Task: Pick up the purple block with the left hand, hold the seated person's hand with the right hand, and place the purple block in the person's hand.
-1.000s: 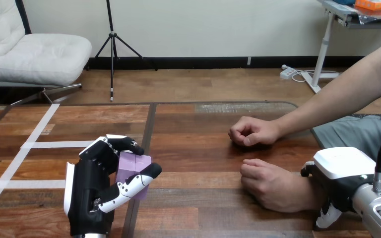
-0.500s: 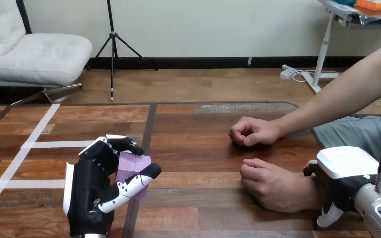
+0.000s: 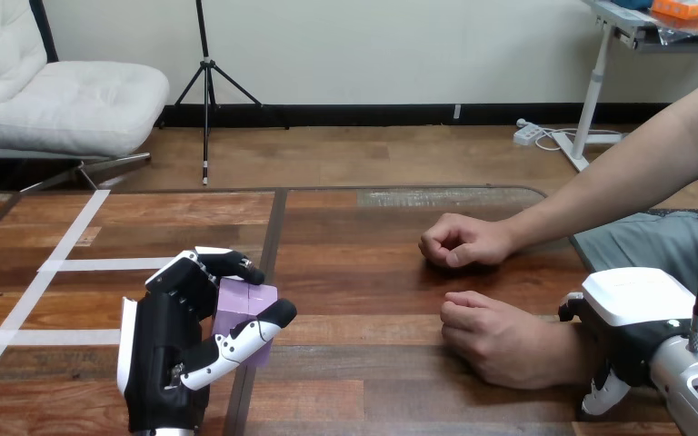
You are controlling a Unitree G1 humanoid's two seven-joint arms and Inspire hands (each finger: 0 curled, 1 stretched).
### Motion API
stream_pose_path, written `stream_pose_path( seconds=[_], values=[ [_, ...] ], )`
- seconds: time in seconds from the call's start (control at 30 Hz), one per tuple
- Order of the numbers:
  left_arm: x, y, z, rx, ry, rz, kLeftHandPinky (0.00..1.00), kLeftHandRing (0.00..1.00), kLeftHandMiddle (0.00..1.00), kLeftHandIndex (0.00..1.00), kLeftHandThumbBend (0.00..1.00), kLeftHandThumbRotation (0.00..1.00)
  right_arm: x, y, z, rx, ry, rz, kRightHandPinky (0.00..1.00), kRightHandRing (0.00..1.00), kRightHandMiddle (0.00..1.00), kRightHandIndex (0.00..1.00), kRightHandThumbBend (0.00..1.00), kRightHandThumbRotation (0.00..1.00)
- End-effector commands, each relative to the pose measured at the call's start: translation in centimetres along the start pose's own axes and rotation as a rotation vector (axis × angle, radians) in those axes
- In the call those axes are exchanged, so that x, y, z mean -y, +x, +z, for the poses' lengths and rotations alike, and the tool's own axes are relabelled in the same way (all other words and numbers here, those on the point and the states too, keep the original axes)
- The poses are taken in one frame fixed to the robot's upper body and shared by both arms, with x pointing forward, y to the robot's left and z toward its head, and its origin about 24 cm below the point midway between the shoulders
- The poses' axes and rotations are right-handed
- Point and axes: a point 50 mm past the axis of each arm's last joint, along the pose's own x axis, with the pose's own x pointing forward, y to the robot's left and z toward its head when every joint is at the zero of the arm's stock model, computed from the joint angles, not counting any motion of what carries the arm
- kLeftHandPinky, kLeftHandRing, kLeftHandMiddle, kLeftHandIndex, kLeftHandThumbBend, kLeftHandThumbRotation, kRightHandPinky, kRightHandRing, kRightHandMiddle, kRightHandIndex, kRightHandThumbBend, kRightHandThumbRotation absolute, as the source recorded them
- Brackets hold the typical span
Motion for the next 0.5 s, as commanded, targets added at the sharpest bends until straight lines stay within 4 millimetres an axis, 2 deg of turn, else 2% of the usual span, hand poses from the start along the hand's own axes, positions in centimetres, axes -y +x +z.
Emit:
stream_pose_path(
  seconds=[0.0,0.33,0.47],
  values=[
    [0.4,1.79,1.22,0.093,0.003,-0.026,0.34,0.4,0.46,0.46,0.86,0.04,1.06,0.21,-1.0,-0.05,-0.013,-0.047,0.84,0.81,0.81,0.81,0.8,0.13],
    [0.39,1.8,1.23,0.092,0.006,-0.025,0.34,0.4,0.46,0.46,0.85,0.04,0.82,0.44,-1.06,-0.047,-0.009,-0.05,0.74,0.75,0.76,0.77,0.8,0.1],
    [0.38,1.8,1.23,0.091,0.006,-0.024,0.34,0.4,0.46,0.46,0.85,0.04,0.69,0.56,-1.09,-0.046,-0.003,-0.051,0.62,0.66,0.7,0.73,0.8,0.08]
  ],
)
